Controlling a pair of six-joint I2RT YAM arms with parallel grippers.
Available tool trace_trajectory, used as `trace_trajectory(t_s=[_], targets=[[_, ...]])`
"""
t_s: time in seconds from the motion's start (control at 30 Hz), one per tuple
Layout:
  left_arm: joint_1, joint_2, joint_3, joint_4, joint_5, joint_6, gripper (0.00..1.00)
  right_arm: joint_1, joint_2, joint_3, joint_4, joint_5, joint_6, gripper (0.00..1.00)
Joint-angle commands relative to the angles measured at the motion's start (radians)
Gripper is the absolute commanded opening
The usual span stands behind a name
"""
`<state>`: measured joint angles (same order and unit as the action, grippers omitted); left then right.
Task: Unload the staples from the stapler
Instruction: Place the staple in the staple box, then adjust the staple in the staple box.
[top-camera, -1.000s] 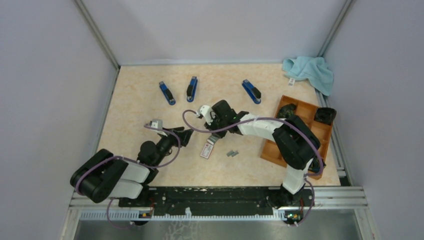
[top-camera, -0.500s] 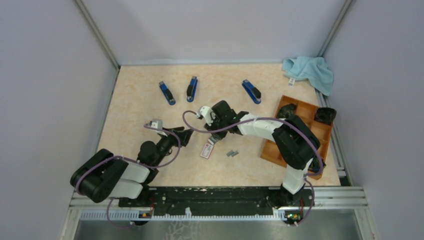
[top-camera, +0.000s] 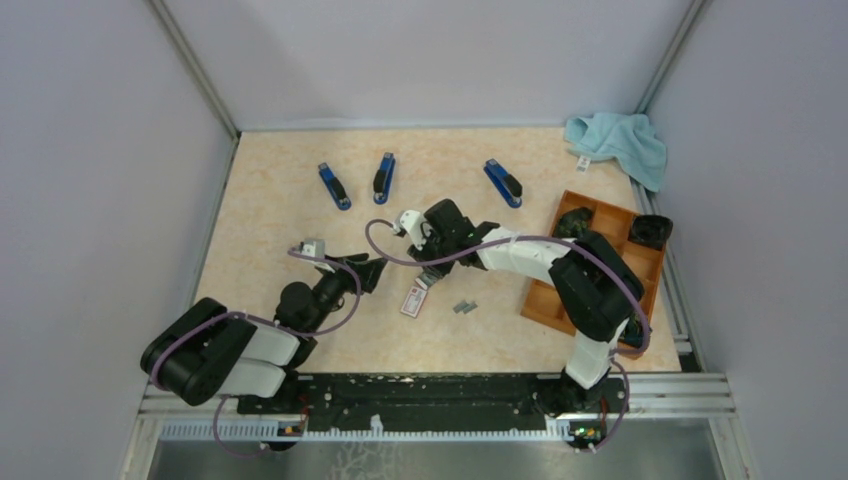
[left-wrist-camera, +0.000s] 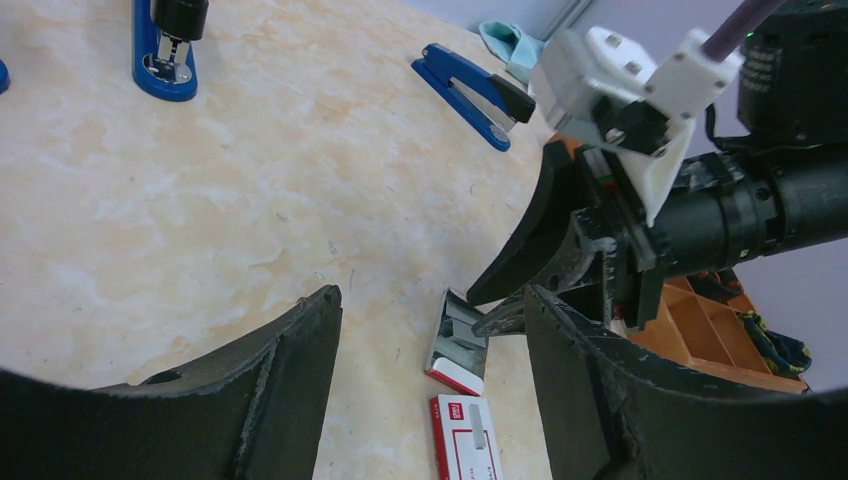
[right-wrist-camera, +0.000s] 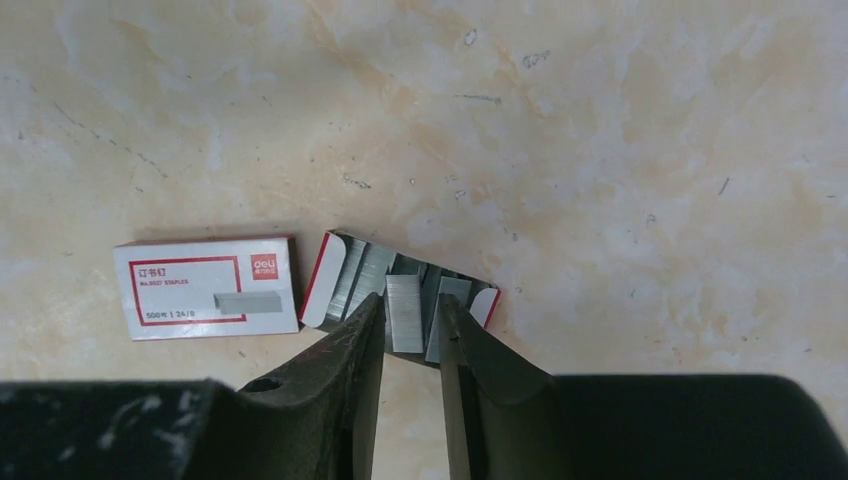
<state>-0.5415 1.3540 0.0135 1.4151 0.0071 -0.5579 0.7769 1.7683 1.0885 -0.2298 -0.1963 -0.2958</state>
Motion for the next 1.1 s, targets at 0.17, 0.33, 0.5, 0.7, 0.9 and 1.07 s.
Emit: trace_trajectory(t_s=[0.17,0.33,0.5,0.7,0.9,1.07], targets=[[0.003,0.01,-0.063,0.077,0.001,-0.012,0.73,0.01,-0.132,0.03,0.043,-0.041,0.001,0.43],[0.005,0.01,-0.064,0.08,0.0,-0.013,0.73,-0.036,-0.063,0.048,0.018,-0.087,0.031,0.63],[0.005,0.011,-0.064,0.083,0.001,-0.013,0.73,-0.054,-0.015,0.056,0.008,-0.107,0.041,0.7],[0.005,0.013,-0.066,0.086,0.001,-0.013,0.73,-0.056,0.021,0.065,0.0,-0.124,0.051,0.69],[0.004,0.013,-0.066,0.088,0.001,-0.013,0.73,-0.07,0.043,0.071,0.002,-0.128,0.071,0.64],[0.005,0.014,-0.066,0.088,0.001,-0.014,0.73,-0.083,0.06,0.074,0.001,-0.136,0.079,0.6]])
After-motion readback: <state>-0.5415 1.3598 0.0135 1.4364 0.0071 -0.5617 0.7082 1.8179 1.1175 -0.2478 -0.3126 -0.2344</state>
